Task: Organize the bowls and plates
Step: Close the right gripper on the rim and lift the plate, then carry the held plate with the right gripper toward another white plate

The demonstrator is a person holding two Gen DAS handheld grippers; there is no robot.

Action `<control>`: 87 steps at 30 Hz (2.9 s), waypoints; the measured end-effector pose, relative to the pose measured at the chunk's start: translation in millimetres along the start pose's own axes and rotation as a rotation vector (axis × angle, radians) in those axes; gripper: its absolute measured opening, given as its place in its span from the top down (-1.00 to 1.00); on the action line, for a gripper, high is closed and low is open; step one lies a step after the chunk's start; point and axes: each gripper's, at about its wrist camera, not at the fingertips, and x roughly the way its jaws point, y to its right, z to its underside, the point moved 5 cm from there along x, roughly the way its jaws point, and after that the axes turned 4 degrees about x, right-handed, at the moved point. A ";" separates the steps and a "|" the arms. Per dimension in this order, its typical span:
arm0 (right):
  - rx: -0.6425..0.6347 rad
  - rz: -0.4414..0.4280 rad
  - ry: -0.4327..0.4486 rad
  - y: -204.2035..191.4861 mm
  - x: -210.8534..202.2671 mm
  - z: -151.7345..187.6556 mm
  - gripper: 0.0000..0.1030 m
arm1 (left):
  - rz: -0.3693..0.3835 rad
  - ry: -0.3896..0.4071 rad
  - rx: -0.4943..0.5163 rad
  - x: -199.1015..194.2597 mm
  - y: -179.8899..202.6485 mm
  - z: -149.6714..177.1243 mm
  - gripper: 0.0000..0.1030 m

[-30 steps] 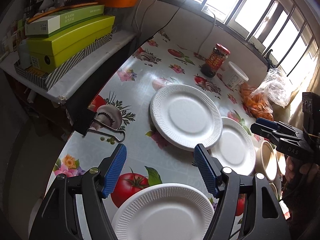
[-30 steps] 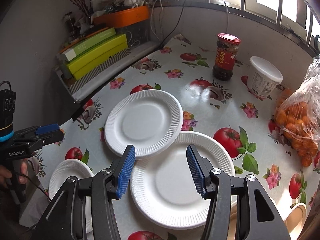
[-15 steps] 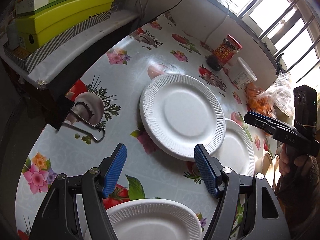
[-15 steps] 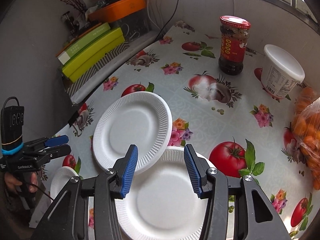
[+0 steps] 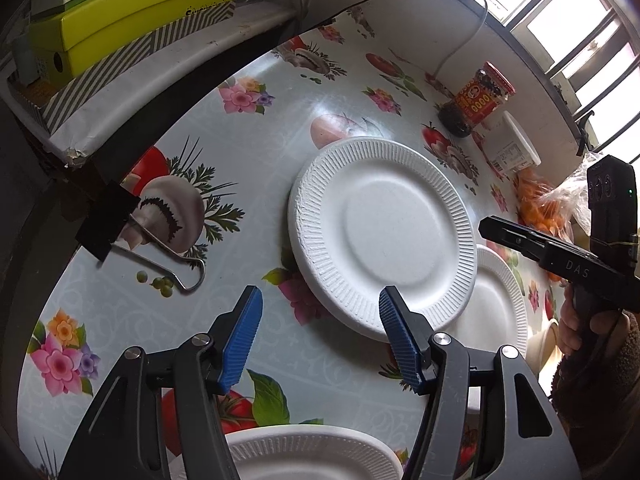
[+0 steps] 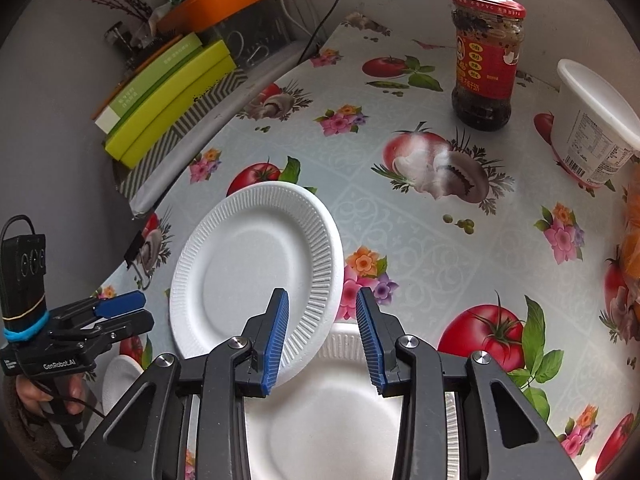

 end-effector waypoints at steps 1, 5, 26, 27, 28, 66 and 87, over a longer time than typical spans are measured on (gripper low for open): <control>0.001 0.003 0.001 0.6 1.8 -0.9 0.33 | 0.001 -0.004 -0.006 1.5 -0.9 -0.3 -0.20; 0.022 0.013 -0.006 7.4 8.0 -4.2 0.33 | -0.008 -0.016 -0.010 8.7 -2.9 -1.1 -0.20; 0.035 0.015 -0.015 14.6 14.1 2.0 0.83 | -0.143 0.018 0.100 15.8 11.4 -2.5 -0.20; 0.036 0.016 -0.014 15.2 13.6 2.5 0.83 | -0.143 0.018 0.102 16.2 12.2 -2.7 -0.16; 0.037 0.018 -0.014 15.8 13.2 2.9 0.83 | -0.141 0.017 0.104 17.0 13.1 -3.0 -0.05; 0.089 -0.092 -0.009 15.5 16.5 0.3 0.71 | -0.036 0.042 0.023 18.7 14.3 -10.6 0.01; 0.076 -0.033 -0.019 15.8 24.2 2.7 0.72 | 0.007 0.028 -0.062 21.1 -4.3 -10.5 0.01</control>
